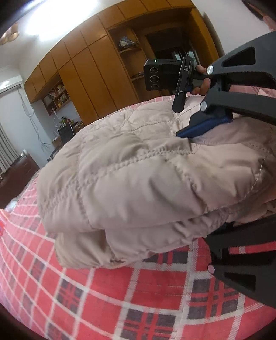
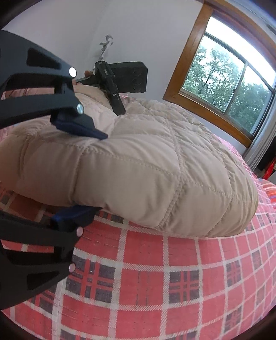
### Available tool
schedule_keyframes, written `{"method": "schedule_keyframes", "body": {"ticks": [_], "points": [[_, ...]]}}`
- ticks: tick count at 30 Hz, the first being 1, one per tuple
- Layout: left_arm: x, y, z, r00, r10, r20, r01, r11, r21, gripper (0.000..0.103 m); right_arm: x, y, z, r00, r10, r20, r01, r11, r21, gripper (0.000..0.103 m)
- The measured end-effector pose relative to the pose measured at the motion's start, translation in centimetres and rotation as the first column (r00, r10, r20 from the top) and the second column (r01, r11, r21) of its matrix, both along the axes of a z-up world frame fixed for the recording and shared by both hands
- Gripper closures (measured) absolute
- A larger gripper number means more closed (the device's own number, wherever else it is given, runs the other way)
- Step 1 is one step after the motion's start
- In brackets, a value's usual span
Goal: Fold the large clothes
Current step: 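Grasp the bundle sides with both tools and lift it off the bed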
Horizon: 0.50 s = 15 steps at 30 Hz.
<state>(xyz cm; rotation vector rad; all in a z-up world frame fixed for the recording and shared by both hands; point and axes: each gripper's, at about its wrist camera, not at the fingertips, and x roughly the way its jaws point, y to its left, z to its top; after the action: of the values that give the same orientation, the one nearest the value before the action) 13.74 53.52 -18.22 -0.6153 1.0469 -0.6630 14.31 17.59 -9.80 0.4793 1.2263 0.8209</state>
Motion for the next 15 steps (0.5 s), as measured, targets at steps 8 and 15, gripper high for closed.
{"method": "schedule_keyframes", "body": {"ticks": [8, 15], "points": [[0.6, -3.0, 2.8, 0.998, -0.034, 0.047, 0.034, 0.999, -0.013, 0.050, -0.2, -3.4, 3.4, 0.997, -0.027, 0.074, 0.026, 1.000, 0.004, 0.054], [3.0, -8.7, 6.3, 0.990, -0.083, 0.111, 0.087, 0.996, -0.032, 0.050, -0.1, -9.1, 7.8, 0.986, -0.095, 0.134, 0.099, 0.995, -0.026, 0.054]]}}
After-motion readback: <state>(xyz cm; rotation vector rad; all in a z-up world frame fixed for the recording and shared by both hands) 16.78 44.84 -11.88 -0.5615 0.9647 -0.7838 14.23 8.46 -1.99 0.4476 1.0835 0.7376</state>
